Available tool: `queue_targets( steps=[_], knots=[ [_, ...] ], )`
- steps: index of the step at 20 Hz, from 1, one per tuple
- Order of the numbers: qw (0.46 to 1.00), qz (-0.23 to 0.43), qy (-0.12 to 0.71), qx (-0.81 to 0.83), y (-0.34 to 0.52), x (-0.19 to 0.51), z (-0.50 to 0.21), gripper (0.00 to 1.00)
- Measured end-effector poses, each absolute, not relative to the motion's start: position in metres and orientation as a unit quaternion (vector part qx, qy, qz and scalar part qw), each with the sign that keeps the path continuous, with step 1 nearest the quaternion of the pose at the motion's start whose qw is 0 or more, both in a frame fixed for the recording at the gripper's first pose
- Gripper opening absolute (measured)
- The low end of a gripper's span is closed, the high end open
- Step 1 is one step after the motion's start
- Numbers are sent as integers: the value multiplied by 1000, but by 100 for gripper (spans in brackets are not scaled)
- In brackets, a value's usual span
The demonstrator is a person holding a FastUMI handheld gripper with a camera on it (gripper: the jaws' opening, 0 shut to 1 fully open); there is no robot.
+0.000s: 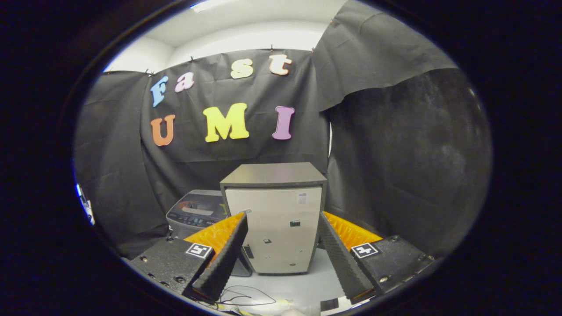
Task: Put the clothes into the washing machine and then close the washing machine lid.
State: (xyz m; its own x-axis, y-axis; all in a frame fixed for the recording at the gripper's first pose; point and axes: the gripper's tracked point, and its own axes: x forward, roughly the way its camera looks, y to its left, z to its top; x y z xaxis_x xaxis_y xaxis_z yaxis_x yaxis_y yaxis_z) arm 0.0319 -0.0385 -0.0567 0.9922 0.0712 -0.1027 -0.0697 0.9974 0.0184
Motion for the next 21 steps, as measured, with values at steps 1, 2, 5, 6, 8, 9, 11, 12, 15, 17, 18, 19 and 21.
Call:
queue_targets(
  steps=[1, 2, 5, 6, 8, 9, 11, 12, 15, 17, 18, 19, 21],
  knots=[
    [998, 35, 55, 3, -39, 31, -58, 100],
    [998, 36, 54, 0, -38, 27, -58, 100],
    [998, 35, 56, -3, -40, 25, -58, 100],
    [998, 33, 57, -4, -41, 24, -58, 100],
    [998, 29, 56, -3, -43, 24, -56, 100],
    [998, 30, 55, 0, -43, 25, -55, 100],
    [998, 26, 57, 1, -46, 25, -55, 100],
    [998, 24, 58, 1, -48, 23, -56, 100],
    [998, 23, 64, 3, -50, 26, -58, 100],
    [998, 22, 65, -1, -51, 25, -59, 100],
    [997, 21, 68, -2, -51, 23, -60, 100],
    [997, 23, 70, -1, -50, 23, -61, 100],
    [997, 21, 72, -5, -51, 25, -61, 100]
  ],
)
